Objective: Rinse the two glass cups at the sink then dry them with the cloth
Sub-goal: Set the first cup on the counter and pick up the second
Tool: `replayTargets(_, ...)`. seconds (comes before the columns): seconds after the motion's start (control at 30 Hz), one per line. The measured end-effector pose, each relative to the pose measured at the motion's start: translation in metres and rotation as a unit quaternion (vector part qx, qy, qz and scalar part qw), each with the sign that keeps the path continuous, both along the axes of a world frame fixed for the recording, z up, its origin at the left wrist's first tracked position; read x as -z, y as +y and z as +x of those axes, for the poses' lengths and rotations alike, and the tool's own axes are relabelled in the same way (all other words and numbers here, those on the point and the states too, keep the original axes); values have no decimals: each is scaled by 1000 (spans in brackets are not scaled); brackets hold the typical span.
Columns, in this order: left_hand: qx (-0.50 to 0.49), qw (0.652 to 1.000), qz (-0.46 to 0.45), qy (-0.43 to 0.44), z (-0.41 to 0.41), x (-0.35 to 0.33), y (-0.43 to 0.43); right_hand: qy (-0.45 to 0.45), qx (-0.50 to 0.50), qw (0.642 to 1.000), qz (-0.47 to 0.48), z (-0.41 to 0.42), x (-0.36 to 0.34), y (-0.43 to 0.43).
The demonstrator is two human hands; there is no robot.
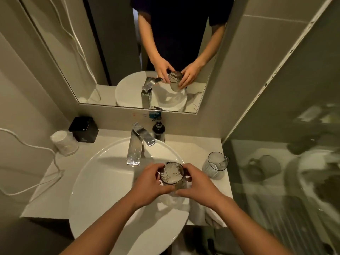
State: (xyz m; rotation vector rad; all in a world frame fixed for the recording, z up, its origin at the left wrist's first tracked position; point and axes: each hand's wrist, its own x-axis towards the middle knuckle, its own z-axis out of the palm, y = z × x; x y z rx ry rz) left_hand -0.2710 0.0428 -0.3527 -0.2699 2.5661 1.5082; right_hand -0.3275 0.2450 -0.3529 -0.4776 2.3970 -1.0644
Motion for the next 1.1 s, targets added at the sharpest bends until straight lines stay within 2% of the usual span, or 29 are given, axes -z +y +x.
replayTargets(0.3,112,988,-75,71,-74,-23,33,68,64,996,-12,-43,-26,36)
replayTargets(0.5,154,978,-116,79,-121,-17,49,87,51,993,68,-82,-28,45)
replayTargets(0.6,172,972,-147,61,-138,-3,52,76,38,991,107,-97,-21,44)
replayTargets(0.83,185,971,-152,15,-155,31,57,73,11,975,210,-120,6,38)
replayTargets(1.1,197,961,-194,19,-165,66,58,62,-15,963,263,-133,30,35)
